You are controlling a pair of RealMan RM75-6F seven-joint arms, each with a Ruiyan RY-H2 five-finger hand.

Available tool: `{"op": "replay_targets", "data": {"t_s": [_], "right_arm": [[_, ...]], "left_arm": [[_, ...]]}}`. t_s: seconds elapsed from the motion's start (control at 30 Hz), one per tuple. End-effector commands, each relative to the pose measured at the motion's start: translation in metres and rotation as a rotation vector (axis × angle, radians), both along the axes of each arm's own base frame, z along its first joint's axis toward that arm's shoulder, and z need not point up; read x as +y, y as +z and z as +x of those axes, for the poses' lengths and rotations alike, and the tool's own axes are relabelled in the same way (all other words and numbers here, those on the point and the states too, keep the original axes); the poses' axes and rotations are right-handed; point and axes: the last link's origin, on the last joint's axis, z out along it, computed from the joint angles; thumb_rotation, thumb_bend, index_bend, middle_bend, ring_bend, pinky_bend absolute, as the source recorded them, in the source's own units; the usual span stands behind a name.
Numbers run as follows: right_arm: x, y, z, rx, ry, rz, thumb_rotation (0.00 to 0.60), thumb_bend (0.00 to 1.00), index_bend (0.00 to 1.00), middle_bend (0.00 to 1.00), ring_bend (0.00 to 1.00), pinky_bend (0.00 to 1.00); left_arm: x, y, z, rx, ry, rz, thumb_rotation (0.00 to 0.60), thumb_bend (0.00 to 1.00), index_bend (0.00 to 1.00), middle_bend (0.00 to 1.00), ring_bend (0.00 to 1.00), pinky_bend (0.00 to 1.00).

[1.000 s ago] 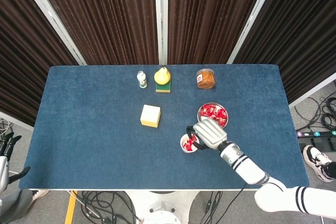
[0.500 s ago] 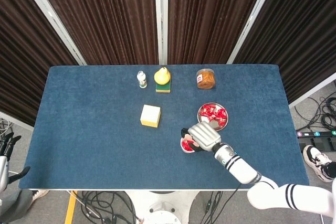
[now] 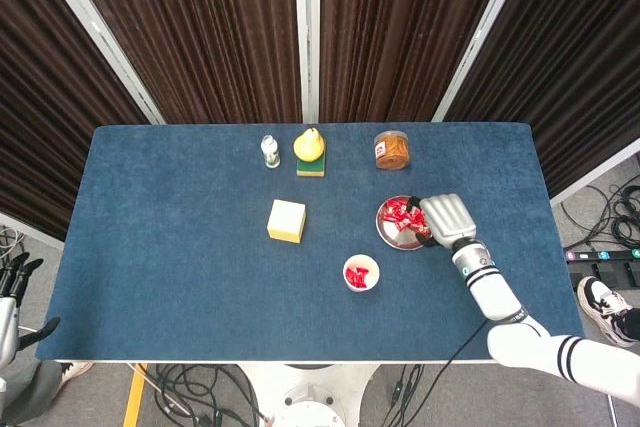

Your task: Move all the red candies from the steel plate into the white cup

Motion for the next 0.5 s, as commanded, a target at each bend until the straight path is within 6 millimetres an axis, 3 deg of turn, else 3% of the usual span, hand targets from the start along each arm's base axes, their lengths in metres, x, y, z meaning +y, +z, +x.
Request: {"op": "replay_targets", "data": {"t_s": [0.03,0.5], "right_arm": [[-0.011,-0.018,-0.017,0.069,-0.059,0.009,0.6,0.19,0.4,1.0,1.0,1.0],[-0.035,-0.061,-0.008,0.131,-0.077,0.034,0.6,0.24,0.43,1.0,1.0,1.0]], "left_arm": [[0.0,0.001,0.0,0.002,0.0,0.001,0.6,0.0,0.22,0.21,0.21,0.2],[-0.002,0.002,-0.003,-0.002,0.017,0.005,0.6,0.0,0.22,0.21,0.21,0.2]]}}
